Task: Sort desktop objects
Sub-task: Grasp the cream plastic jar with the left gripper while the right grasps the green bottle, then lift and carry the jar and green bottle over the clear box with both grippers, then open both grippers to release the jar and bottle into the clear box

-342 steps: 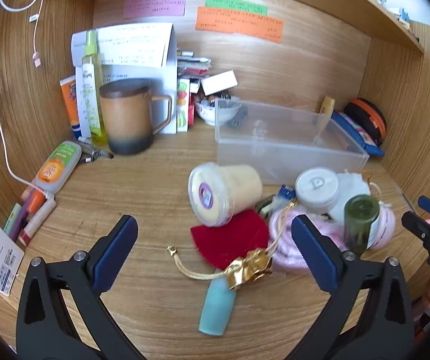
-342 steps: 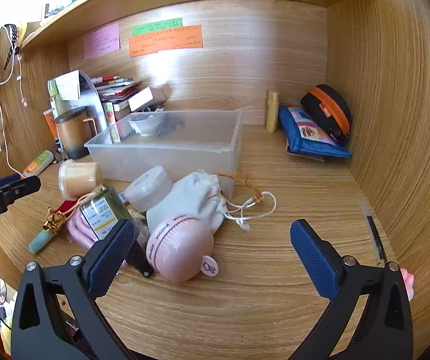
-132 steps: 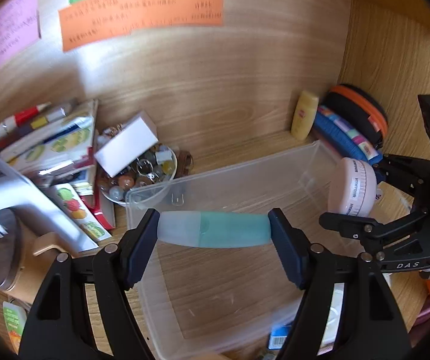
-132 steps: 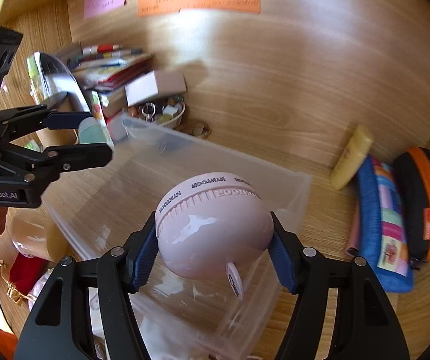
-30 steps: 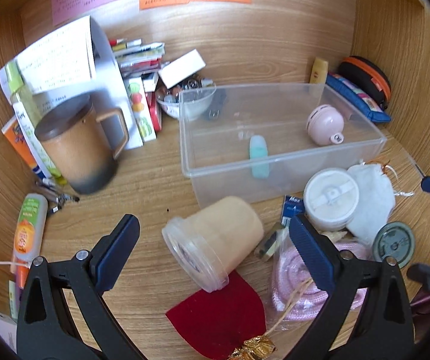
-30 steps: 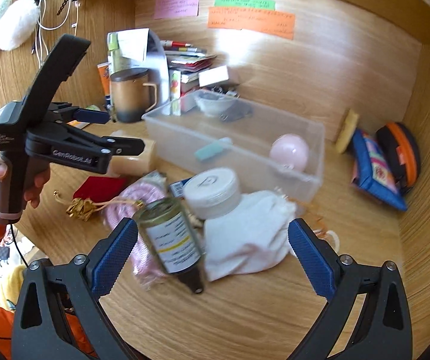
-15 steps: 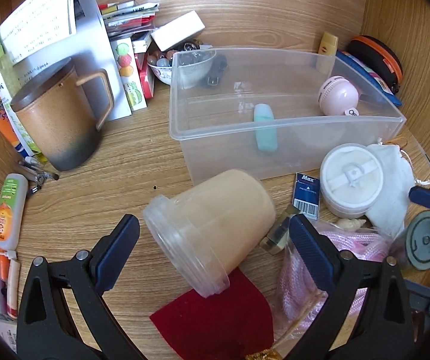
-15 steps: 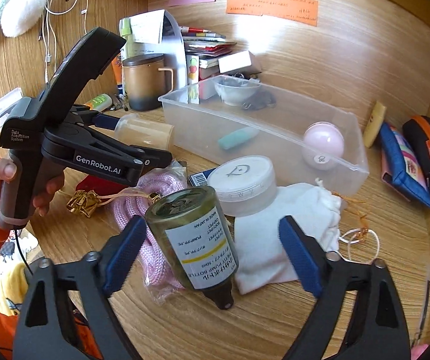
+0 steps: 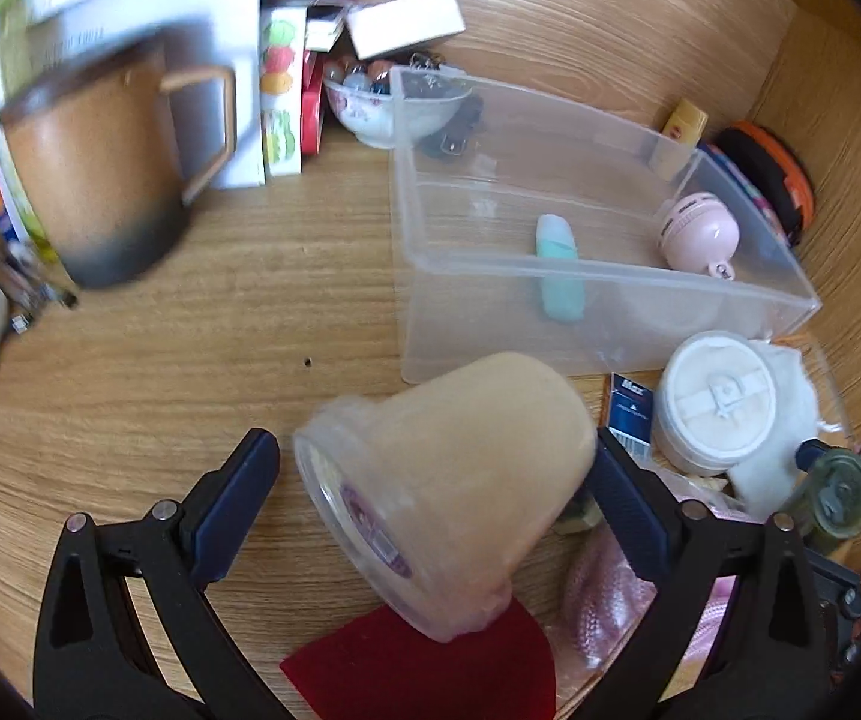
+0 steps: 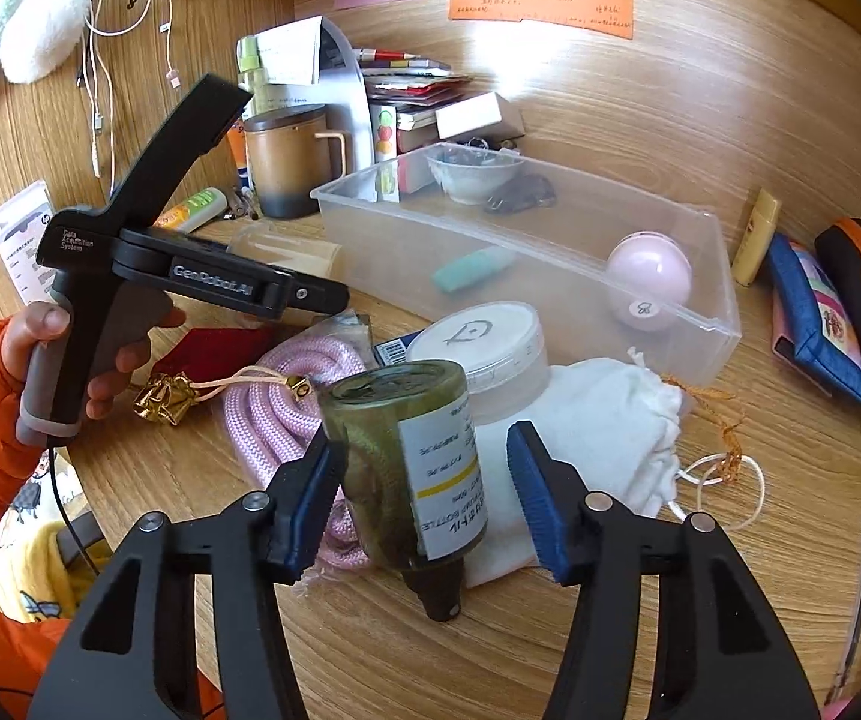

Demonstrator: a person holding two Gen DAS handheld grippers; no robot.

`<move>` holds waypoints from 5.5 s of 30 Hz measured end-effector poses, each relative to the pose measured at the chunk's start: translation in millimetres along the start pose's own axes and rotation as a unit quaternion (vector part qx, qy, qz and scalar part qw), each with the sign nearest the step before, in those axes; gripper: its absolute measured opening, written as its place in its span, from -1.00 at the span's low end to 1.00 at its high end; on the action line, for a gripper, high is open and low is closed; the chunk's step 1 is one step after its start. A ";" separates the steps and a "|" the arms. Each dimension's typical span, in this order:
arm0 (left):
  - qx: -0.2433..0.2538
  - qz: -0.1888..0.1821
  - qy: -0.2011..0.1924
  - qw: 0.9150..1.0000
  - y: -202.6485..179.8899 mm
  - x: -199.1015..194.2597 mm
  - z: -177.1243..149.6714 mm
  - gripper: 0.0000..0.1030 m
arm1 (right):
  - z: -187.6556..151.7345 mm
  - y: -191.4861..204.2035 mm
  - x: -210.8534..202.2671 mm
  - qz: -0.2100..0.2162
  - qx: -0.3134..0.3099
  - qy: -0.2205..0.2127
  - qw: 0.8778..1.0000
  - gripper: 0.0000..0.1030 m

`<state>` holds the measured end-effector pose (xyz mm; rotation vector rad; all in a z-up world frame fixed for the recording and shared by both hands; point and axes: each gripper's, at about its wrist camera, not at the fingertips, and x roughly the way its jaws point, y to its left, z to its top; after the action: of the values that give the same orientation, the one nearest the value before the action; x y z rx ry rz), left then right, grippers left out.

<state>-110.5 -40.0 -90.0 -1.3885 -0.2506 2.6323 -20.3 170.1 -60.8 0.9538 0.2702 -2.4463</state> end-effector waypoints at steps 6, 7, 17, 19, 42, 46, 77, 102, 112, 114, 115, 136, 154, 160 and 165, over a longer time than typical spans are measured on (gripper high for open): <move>0.017 0.024 -0.018 0.999 -9.1 -1.7 -2.8 0.97 | 4.1 -3.0 2.5 0.004 0.003 0.005 1.000 -0.21; 0.027 0.035 -0.024 0.999 -12.2 -1.6 -2.7 0.97 | 4.1 -3.6 3.2 0.004 0.003 0.008 1.000 -0.27; 0.083 0.081 -0.050 0.992 -24.2 1.2 -4.6 0.72 | 12.9 -14.1 -10.1 -0.001 0.012 -0.004 1.000 -0.26; 0.080 0.080 -0.049 0.992 -23.0 0.7 -4.3 0.72 | 16.4 -18.7 -14.9 -0.002 0.016 -0.009 1.000 -0.26; 0.107 0.076 -0.097 0.987 -28.2 -55.7 4.5 0.19 | 56.0 -46.9 -29.4 -0.029 0.024 -0.040 0.998 -0.26; 0.096 0.089 -0.102 0.986 -21.5 -54.6 -1.2 0.56 | 54.2 -49.0 -23.4 -0.017 0.033 -0.033 0.999 -0.26; 0.024 0.098 -0.074 0.992 10.2 -11.3 -16.0 0.64 | 111.1 -56.2 12.5 -0.037 0.023 -0.035 0.998 -0.27; 0.064 0.082 -0.157 0.982 -15.7 -60.9 52.7 0.64 | 130.8 -81.3 51.6 -0.026 0.047 -0.024 0.998 -0.26; 0.105 0.045 -0.129 0.985 -52.3 -28.5 75.4 0.64 | 122.8 -90.5 80.0 -0.015 0.053 0.000 0.998 -0.27; 0.112 0.043 -0.123 0.985 -58.0 -22.4 77.1 0.64 | 120.8 -91.0 82.7 -0.016 0.050 0.002 0.999 -0.27; 0.115 0.042 -0.120 0.985 -60.5 -19.3 77.8 0.64 | 120.1 -90.9 83.9 -0.018 0.050 0.003 0.999 -0.27; 0.145 0.021 -0.058 0.988 -70.6 22.9 75.9 0.64 | 111.2 -97.9 96.2 -0.009 0.044 0.021 0.999 -0.26; 0.145 0.020 -0.064 0.987 -68.9 22.0 75.5 0.65 | 108.7 -90.4 95.2 -0.018 0.025 0.022 0.999 -0.09; 0.146 0.014 -0.064 0.987 -67.6 22.0 76.1 0.69 | 109.7 -91.2 94.5 -0.022 0.025 0.018 0.999 -0.02; 0.150 0.012 -0.063 0.987 -69.5 21.3 74.3 0.76 | 109.6 -91.3 92.9 -0.029 0.023 0.012 0.999 0.06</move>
<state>-179.8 26.6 -50.6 -1.1359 0.1449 2.6424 -189.5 174.8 -42.7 1.0077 0.2555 -2.5054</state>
